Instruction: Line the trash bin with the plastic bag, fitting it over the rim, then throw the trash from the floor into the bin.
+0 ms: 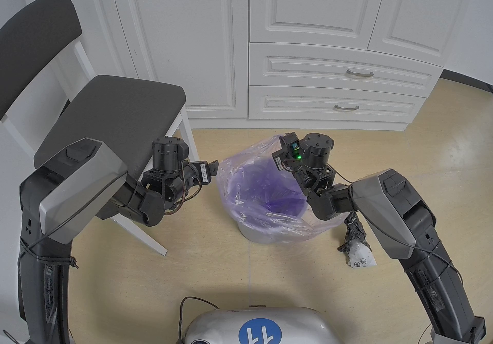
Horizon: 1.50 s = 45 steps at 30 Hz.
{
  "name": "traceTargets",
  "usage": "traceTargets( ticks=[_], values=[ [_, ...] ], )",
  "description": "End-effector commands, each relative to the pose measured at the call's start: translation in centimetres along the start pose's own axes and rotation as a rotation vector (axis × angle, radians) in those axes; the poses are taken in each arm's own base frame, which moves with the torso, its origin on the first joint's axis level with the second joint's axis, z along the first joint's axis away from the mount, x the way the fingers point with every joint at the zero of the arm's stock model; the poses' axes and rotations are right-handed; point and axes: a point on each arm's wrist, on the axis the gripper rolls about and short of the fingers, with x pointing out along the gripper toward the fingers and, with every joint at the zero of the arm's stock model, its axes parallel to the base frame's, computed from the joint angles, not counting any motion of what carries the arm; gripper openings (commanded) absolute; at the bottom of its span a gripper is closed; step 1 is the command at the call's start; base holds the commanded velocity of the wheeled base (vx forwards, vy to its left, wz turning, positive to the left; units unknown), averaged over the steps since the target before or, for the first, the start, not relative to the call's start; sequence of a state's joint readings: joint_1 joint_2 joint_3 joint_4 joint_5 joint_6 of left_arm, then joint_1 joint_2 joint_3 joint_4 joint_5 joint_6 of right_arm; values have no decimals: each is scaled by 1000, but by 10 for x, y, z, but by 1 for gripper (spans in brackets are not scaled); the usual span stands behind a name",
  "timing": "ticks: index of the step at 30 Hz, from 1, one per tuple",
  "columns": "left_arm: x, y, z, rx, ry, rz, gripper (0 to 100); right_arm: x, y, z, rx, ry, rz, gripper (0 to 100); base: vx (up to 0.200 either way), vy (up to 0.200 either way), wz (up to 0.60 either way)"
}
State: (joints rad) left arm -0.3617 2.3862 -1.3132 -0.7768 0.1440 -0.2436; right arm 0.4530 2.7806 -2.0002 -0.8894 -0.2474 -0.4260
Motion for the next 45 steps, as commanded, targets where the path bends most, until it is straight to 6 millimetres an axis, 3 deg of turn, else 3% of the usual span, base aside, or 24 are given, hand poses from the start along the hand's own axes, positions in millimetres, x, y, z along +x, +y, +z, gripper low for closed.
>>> traceTargets(
  ticks=[1,5,7,10,13,18,25,27,31,35,39,41,42,45],
  values=[
    [0,-1,-2,1,3,-2,100,0,-3,3,23,-21,-6,100,0,0,0],
    [0,-4,-5,4,12,-8,100,-2,0,17,76,-71,-22,100,0,0,0],
    [-1,-5,-6,4,13,-11,100,-3,-6,37,84,-94,-25,100,0,0,0],
    [0,-5,-7,1,3,-16,100,-24,-13,48,67,44,35,100,0,0,0],
    [3,-7,-12,4,7,-25,100,-59,-19,64,216,299,132,100,0,0,0],
    [2,-14,-18,5,19,-44,100,-70,-30,79,466,383,100,100,0,0,0],
    [1,-20,-27,15,40,-62,100,-111,-47,72,426,499,24,100,0,0,0],
    [-1,-20,-24,12,32,-61,100,-134,-50,69,451,541,13,100,0,0,0],
    [-20,-19,-13,30,38,-74,100,-155,-49,64,509,554,16,100,0,0,0],
    [-28,-22,-14,52,65,-140,100,-150,-45,46,505,548,-1,100,0,0,0],
    [-11,-26,-33,58,102,-144,100,-136,-42,18,465,589,-22,100,0,0,0],
    [-9,-26,-35,59,107,-141,100,-135,-42,15,460,594,-23,100,0,0,0],
    [5,-26,-43,53,134,-133,100,-128,-41,-1,439,618,-32,100,0,0,0],
    [27,-29,-45,14,136,-87,100,-116,-39,-22,438,638,-52,100,0,0,0]
  ],
)
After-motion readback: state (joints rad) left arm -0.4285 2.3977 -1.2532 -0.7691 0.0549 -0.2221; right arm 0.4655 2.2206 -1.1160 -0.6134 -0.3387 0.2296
